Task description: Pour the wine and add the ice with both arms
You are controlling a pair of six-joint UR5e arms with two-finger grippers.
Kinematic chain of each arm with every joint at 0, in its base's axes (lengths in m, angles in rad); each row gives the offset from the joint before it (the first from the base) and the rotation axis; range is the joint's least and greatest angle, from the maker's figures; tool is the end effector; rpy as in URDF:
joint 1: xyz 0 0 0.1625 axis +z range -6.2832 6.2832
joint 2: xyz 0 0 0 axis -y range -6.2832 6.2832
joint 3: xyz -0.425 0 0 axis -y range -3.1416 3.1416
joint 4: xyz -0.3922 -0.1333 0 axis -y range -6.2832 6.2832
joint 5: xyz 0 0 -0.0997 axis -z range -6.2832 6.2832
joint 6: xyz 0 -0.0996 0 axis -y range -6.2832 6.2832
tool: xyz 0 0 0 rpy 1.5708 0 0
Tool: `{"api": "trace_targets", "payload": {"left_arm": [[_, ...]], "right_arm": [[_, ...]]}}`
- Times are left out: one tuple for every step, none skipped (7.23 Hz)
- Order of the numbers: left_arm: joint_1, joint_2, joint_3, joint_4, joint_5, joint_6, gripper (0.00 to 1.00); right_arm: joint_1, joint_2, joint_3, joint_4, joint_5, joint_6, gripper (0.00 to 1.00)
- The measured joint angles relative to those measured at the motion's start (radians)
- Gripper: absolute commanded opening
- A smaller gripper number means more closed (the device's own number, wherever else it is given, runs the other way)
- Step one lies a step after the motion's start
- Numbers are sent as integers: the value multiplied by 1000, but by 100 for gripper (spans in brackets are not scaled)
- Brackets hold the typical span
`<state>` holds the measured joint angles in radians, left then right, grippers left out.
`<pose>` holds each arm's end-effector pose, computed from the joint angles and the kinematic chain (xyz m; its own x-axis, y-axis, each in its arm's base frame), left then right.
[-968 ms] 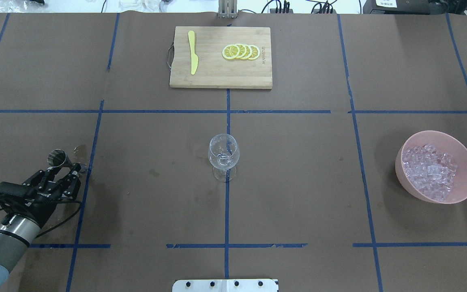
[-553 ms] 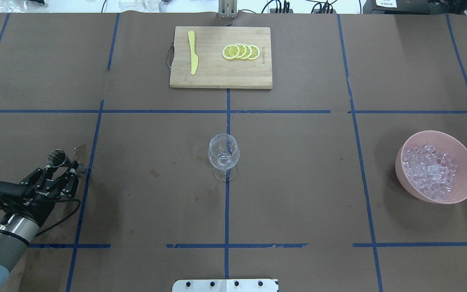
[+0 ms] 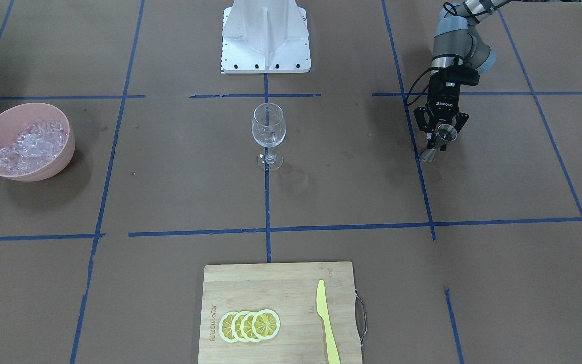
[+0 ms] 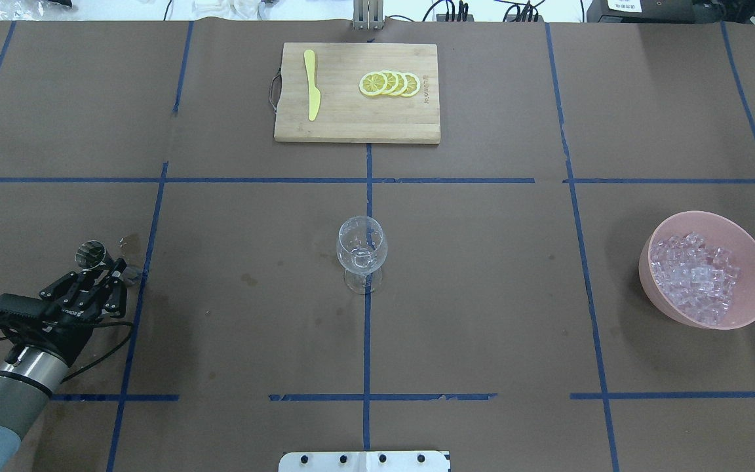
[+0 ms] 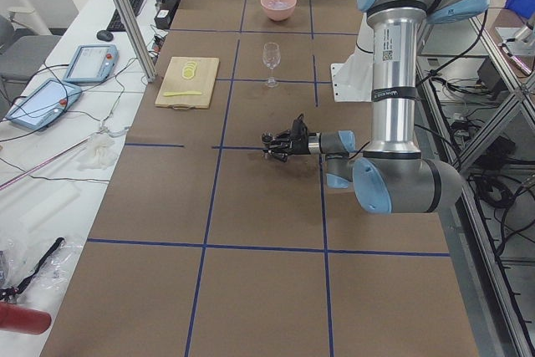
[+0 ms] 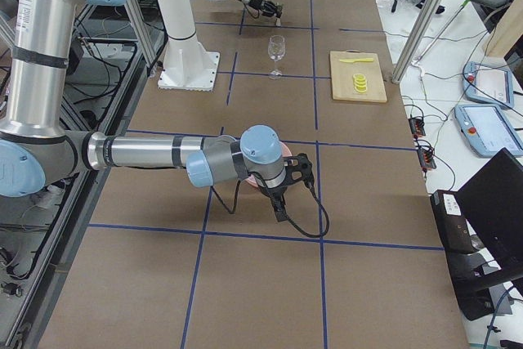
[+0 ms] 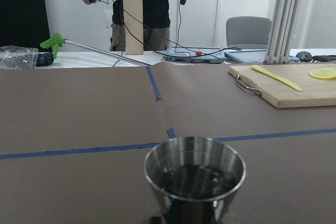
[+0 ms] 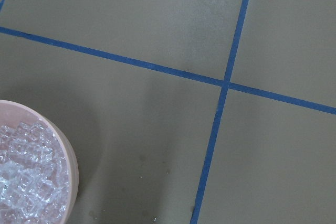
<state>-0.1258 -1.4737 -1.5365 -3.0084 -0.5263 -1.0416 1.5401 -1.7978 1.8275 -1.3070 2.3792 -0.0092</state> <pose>0.3911 -0.2706 0.5537 0.6738 0.1704 -0.7190 0.6382 0.3564 0.6825 0.0486 -0.4134 0.6020 0.6836 -0.2391 0.6896 0.0357 0.9546 0.2957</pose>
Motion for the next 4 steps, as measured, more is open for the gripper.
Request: {"api": "trace_targets", "payload": {"left_arm": [[1,-2,4,0,0,0,32],[1,-3,8,0,0,0,19],[1,-3,10,1,0,0,11],[1,-3,8,1,0,5,10]], "right_arm": [[0,0,0,0,0,0,100],[0,0,-1,0,0,0,100],[0,0,-2,0,0,0,100],[0,0,-2,0,0,0,100]]}}
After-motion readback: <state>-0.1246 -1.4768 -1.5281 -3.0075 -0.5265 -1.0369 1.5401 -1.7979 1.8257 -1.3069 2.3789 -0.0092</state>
